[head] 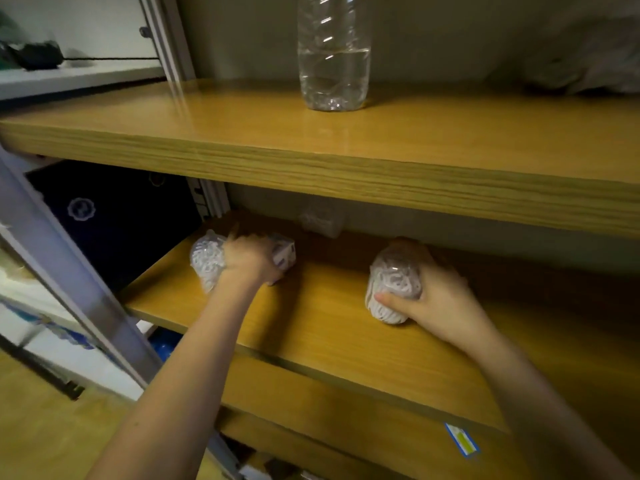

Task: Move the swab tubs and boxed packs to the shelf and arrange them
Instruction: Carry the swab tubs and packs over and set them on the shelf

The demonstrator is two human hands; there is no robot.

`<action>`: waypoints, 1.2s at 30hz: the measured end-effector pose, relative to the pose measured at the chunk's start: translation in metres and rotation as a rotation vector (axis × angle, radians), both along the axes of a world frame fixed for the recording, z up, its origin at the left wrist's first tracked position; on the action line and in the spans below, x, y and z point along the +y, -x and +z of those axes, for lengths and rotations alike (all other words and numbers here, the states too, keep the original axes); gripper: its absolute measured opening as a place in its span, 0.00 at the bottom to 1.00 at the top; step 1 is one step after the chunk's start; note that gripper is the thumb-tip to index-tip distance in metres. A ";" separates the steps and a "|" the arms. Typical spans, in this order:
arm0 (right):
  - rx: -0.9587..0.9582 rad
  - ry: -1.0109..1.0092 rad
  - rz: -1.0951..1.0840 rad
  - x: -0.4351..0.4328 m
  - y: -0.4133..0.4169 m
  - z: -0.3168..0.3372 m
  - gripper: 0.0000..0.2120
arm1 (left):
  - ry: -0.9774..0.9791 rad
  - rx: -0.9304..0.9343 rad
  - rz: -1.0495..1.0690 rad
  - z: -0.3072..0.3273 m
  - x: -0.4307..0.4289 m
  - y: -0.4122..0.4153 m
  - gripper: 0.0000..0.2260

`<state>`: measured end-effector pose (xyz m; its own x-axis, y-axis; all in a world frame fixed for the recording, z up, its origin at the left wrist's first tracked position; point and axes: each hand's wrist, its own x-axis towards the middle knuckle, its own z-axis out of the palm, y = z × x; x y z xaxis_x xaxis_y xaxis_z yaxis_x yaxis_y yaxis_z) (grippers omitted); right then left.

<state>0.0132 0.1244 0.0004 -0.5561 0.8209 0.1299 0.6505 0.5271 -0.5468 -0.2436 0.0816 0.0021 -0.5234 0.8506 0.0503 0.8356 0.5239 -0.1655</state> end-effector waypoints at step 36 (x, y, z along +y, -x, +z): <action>0.095 -0.261 -0.680 -0.216 -0.502 0.016 0.32 | -0.199 -0.948 -1.307 0.011 -0.081 -0.531 0.28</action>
<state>0.5153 -0.0919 0.0161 0.0886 0.9162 0.3908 0.8363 0.1447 -0.5288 0.2873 0.0004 0.0132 0.6048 0.7352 0.3060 0.4604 -0.6364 0.6189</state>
